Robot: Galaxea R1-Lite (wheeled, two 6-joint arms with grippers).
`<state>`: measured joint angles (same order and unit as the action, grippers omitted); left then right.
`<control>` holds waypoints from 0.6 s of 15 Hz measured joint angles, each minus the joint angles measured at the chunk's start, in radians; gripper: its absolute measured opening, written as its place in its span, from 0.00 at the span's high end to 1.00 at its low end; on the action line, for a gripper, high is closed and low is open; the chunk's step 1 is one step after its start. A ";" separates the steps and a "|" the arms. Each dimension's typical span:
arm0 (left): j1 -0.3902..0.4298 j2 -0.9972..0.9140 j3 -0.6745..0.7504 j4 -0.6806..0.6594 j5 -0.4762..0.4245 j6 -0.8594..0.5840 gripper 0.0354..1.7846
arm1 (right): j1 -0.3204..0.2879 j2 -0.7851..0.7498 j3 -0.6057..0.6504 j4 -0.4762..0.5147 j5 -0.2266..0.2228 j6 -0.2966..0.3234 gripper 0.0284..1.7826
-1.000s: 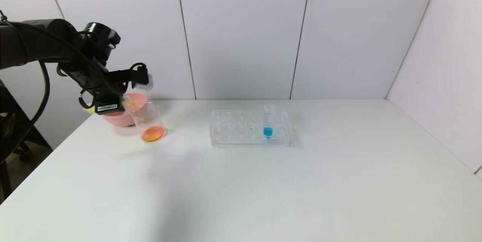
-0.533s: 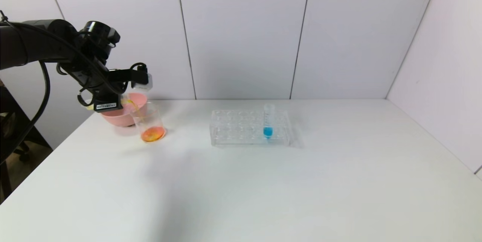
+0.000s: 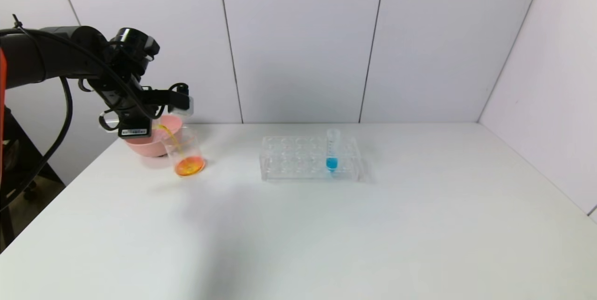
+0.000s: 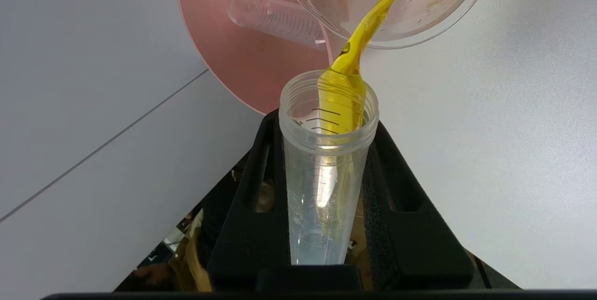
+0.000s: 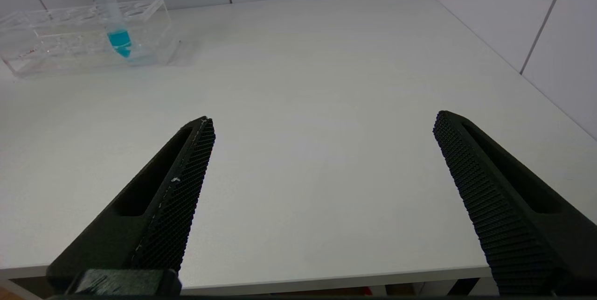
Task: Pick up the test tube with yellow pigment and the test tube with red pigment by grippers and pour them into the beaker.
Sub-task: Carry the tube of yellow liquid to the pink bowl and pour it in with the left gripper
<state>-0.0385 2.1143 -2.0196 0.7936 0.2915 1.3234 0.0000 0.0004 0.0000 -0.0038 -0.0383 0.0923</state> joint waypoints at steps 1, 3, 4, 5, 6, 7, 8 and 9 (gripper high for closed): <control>-0.001 0.001 0.000 -0.003 0.003 0.005 0.76 | 0.000 0.000 0.000 0.000 0.000 0.000 0.04; -0.003 0.003 0.000 -0.007 0.031 0.018 0.76 | 0.000 0.000 0.000 0.000 0.000 0.000 0.04; -0.003 0.004 0.000 -0.007 0.048 0.024 0.76 | 0.000 0.000 0.000 0.000 0.000 0.001 0.04; -0.003 0.005 0.000 -0.012 0.053 0.030 0.76 | 0.000 0.000 0.000 0.000 0.000 0.000 0.04; -0.002 0.005 0.000 -0.018 0.053 0.035 0.76 | 0.000 0.000 0.000 0.000 0.000 0.001 0.04; -0.002 0.005 -0.001 -0.027 0.057 0.042 0.76 | 0.000 0.000 0.000 0.000 0.000 0.000 0.04; -0.003 0.004 -0.001 -0.033 0.066 0.050 0.76 | 0.000 0.000 0.000 0.000 0.000 0.001 0.04; -0.005 0.004 -0.001 -0.041 0.081 0.055 0.76 | 0.000 0.000 0.000 0.000 0.000 0.000 0.04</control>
<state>-0.0436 2.1187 -2.0204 0.7528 0.3728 1.3787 0.0000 0.0000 0.0000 -0.0038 -0.0383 0.0928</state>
